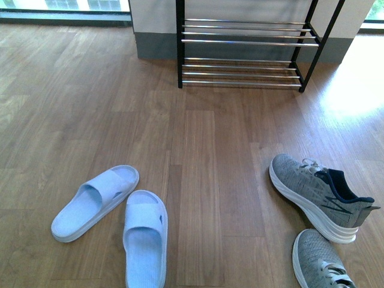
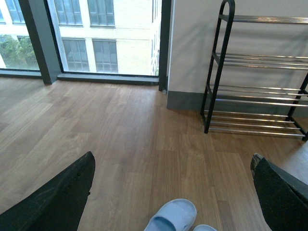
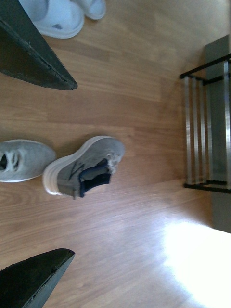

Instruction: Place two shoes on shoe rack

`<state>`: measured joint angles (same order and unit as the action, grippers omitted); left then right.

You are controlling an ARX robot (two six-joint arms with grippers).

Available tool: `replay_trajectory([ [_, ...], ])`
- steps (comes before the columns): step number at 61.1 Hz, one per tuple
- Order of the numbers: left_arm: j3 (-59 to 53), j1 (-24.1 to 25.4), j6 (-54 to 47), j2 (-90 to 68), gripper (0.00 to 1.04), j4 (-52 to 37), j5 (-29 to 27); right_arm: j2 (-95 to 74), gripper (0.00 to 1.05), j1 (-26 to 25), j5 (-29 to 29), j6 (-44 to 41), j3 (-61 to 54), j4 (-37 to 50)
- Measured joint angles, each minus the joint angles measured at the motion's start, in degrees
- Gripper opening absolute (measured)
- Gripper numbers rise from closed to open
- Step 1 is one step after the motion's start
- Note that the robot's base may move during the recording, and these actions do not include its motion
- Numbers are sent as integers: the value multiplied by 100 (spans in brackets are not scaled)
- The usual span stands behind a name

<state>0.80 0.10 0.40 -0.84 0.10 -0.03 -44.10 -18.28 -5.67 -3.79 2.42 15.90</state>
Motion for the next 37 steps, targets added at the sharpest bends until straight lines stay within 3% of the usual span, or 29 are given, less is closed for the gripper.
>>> replay_trajectory([
  [6, 0, 0, 0, 0, 95, 0, 0, -2190, 95, -472, -330, -520, 81, 1364],
  [15, 0, 0, 0, 0, 95, 0, 0, -5381, 95, -866, -358, -1451, 549, 2992],
  [25, 0, 0, 0, 0, 95, 0, 0, -8362, 95, -1200, -256, -2500, 1156, 3718],
  [37, 0, 0, 0, 0, 95, 0, 0, -9982, 95, -1572, -66, -3178, 1775, 3814],
])
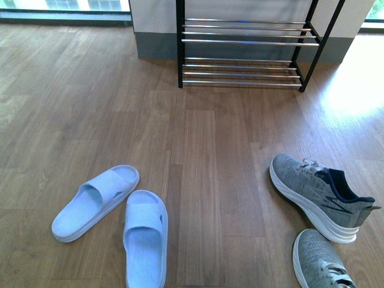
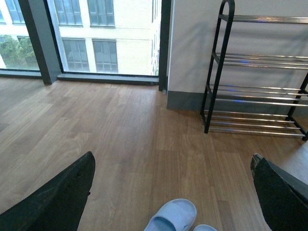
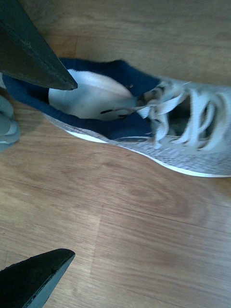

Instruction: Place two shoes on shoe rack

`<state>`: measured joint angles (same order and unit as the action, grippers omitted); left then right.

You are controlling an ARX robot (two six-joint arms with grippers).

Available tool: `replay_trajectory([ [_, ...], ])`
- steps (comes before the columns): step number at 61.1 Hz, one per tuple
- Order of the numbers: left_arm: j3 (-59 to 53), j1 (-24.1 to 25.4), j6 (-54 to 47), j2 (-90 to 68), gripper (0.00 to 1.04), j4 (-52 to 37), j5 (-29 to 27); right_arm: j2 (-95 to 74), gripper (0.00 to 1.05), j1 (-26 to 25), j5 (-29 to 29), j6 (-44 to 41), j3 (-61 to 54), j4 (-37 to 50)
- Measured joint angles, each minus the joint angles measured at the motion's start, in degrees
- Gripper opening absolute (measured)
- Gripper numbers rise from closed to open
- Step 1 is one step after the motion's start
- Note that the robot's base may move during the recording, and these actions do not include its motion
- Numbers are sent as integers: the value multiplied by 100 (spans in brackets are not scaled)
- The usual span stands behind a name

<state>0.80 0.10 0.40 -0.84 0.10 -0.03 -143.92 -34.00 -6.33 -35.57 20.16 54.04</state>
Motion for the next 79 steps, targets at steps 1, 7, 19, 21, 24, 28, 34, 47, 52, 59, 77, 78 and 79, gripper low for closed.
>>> replay_trajectory([
  [1, 0, 0, 0, 0, 95, 0, 0, -59, 95, -20, 11, -11, 33, -4],
  [7, 0, 0, 0, 0, 95, 0, 0, -448, 95, -140, 35, -103, 306, -107],
  [19, 0, 0, 0, 0, 95, 0, 0, -813, 95, -164, 39, -98, 713, -330],
  [21, 0, 0, 0, 0, 95, 0, 0, -835, 95, -164, 33, -87, 754, -358],
  [24, 0, 0, 0, 0, 95, 0, 0, -907, 95, -164, 37, -66, 848, -389],
  [28, 0, 0, 0, 0, 95, 0, 0, -1003, 95, -164, 59, -66, 970, -407],
  [34, 0, 0, 0, 0, 95, 0, 0, -1134, 95, -164, 74, -46, 1137, -466],
  [47, 0, 0, 0, 0, 95, 0, 0, -1331, 95, -72, -37, 109, 1491, -623],
  [52, 0, 0, 0, 0, 95, 0, 0, -1405, 95, 39, -83, 188, 1602, -647],
  [59, 0, 0, 0, 0, 95, 0, 0, -1502, 88, 232, -225, 411, 1742, -649],
  [77, 0, 0, 0, 0, 95, 0, 0, -1495, 39, 590, -590, 782, 1744, -640],
  [78, 0, 0, 0, 0, 95, 0, 0, -1493, 37, 597, -599, 796, 1738, -638],
  [79, 0, 0, 0, 0, 95, 0, 0, -1486, 34, 610, -616, 804, 1720, -623],
])
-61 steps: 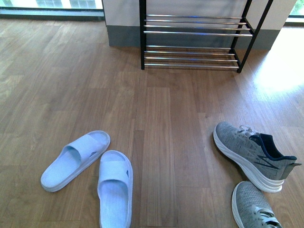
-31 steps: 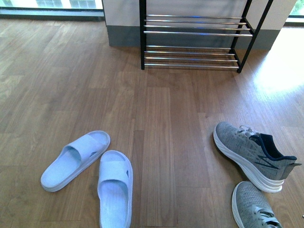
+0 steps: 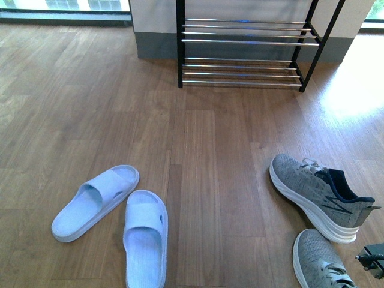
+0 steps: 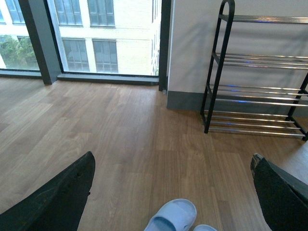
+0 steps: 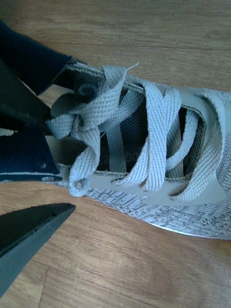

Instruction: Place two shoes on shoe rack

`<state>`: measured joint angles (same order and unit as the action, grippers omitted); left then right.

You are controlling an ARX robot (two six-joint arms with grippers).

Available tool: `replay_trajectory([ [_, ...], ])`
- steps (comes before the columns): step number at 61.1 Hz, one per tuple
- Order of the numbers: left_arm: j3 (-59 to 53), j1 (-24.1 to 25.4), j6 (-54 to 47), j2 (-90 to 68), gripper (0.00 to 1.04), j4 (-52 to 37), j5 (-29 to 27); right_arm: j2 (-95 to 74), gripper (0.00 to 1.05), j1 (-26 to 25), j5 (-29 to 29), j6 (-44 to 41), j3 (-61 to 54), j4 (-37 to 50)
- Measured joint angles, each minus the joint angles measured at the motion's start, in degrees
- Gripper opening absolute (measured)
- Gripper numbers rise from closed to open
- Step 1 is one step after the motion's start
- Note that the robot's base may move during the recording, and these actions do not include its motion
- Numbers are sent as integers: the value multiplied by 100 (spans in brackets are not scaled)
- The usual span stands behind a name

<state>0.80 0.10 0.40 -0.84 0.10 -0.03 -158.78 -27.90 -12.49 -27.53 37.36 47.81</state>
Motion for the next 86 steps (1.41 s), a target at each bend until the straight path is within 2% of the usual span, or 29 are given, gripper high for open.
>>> replay_trajectory([
  [13, 0, 0, 0, 0, 95, 0, 0, 278, 1, 59, -68, 205, -313, 302],
  [25, 0, 0, 0, 0, 95, 0, 0, 1145, 1, 76, -393, 503, -1062, 702],
  [33, 0, 0, 0, 0, 95, 0, 0, 2192, 1, -17, -734, 721, -1753, 638],
  [41, 0, 0, 0, 0, 95, 0, 0, 4151, 1, -264, -1281, 911, -2441, -133],
  [45, 0, 0, 0, 0, 95, 0, 0, 5805, 1, -431, -1484, 1178, -2614, -1150],
  [49, 0, 0, 0, 0, 95, 0, 0, 7390, 1, -518, -1534, 1537, -2518, -2197],
  [55, 0, 0, 0, 0, 95, 0, 0, 8544, 1, -575, -1611, 2090, -2013, -2922],
  [71, 0, 0, 0, 0, 95, 0, 0, 8922, 1, -588, -1565, 2907, -551, -3482],
  [86, 0, 0, 0, 0, 95, 0, 0, 9230, 1, -588, -1561, 3226, -522, -3604],
])
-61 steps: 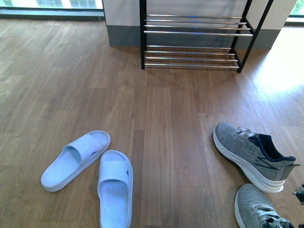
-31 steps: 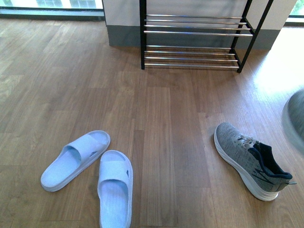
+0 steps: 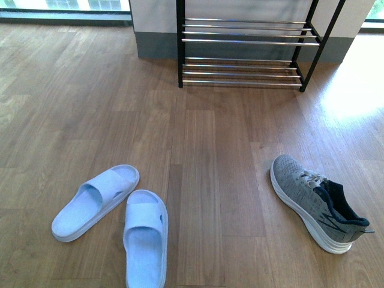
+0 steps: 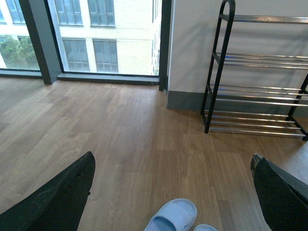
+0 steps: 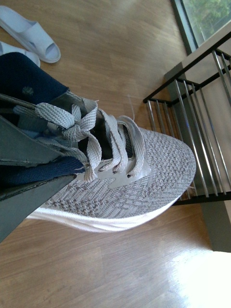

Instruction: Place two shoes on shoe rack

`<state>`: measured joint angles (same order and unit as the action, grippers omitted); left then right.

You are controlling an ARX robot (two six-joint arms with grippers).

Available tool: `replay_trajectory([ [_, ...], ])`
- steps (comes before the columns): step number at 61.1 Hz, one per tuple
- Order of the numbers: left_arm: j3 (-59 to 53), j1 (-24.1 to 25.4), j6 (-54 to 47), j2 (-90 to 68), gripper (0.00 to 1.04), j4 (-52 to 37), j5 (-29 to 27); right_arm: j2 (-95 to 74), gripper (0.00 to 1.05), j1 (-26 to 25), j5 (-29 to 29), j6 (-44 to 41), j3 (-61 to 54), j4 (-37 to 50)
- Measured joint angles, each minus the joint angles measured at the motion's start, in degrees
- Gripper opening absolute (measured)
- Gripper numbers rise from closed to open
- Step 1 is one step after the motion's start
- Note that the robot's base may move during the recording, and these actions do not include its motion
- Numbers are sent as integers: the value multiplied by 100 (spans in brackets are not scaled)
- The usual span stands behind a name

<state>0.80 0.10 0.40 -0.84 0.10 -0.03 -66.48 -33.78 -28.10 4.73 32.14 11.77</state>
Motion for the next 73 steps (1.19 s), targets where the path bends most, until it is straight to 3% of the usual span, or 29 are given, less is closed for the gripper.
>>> replay_trajectory([
  [73, 0, 0, 0, 0, 95, -11, 0, 33, 1, 26, -17, 42, -2, -2],
])
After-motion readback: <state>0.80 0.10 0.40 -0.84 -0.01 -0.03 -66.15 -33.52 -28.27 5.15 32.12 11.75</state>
